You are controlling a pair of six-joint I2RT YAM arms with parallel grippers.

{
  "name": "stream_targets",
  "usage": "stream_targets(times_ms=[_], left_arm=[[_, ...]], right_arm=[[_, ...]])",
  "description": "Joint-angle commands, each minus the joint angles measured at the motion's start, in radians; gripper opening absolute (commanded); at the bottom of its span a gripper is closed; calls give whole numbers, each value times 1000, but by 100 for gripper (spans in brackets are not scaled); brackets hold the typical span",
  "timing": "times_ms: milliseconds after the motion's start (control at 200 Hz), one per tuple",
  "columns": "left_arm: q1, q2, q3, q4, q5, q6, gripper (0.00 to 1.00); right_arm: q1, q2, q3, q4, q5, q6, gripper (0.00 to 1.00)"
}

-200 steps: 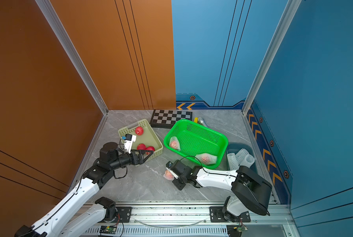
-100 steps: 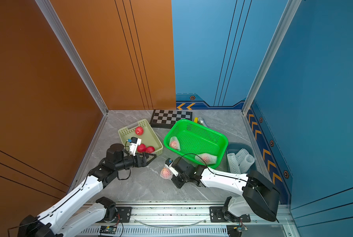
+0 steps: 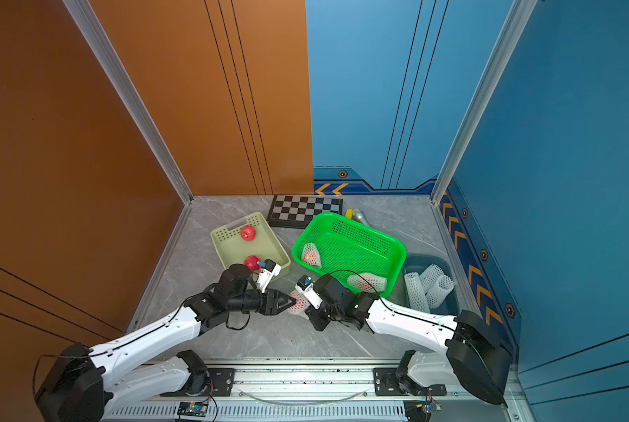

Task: Remove foam nets from apples
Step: Pick up the apple from the center of the board.

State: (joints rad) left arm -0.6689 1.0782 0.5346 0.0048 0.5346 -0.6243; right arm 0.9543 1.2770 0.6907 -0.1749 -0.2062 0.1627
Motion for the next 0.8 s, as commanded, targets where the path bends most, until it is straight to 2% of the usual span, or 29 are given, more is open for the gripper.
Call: stream_targets(times_ms=[0, 70, 135, 200, 250, 315, 366, 376, 561, 796], left_arm=[[-12, 18, 37, 14, -19, 30, 32], [-13, 26, 43, 14, -19, 34, 15], [-12, 28, 47, 6, -30, 39, 2], [-12, 28, 55, -12, -51, 50, 0], [-11, 29, 59, -26, -62, 59, 0], [-11, 34, 67, -45, -77, 71, 0], [-10, 40, 72, -60, -93, 79, 0], [-11, 41, 73, -64, -95, 81, 0], [-9, 89, 94, -121, -164, 107, 0], [-11, 138, 110, -120, -160, 112, 0]], right_arm=[[-5, -37, -13, 17, -19, 11, 4], [-9, -45, -15, 18, -18, 14, 6], [-15, -48, -21, 20, -19, 18, 14], [-28, -48, -30, 18, -23, 24, 23], [-38, -52, -37, 20, -34, 30, 39], [-48, -64, -51, 20, -56, 34, 65], [-53, -84, -65, 19, -70, 34, 97], [-54, -89, -69, 19, -73, 34, 99], [-85, -195, -109, 21, -136, 41, 100], [-126, -323, -134, -46, -150, 47, 100]])
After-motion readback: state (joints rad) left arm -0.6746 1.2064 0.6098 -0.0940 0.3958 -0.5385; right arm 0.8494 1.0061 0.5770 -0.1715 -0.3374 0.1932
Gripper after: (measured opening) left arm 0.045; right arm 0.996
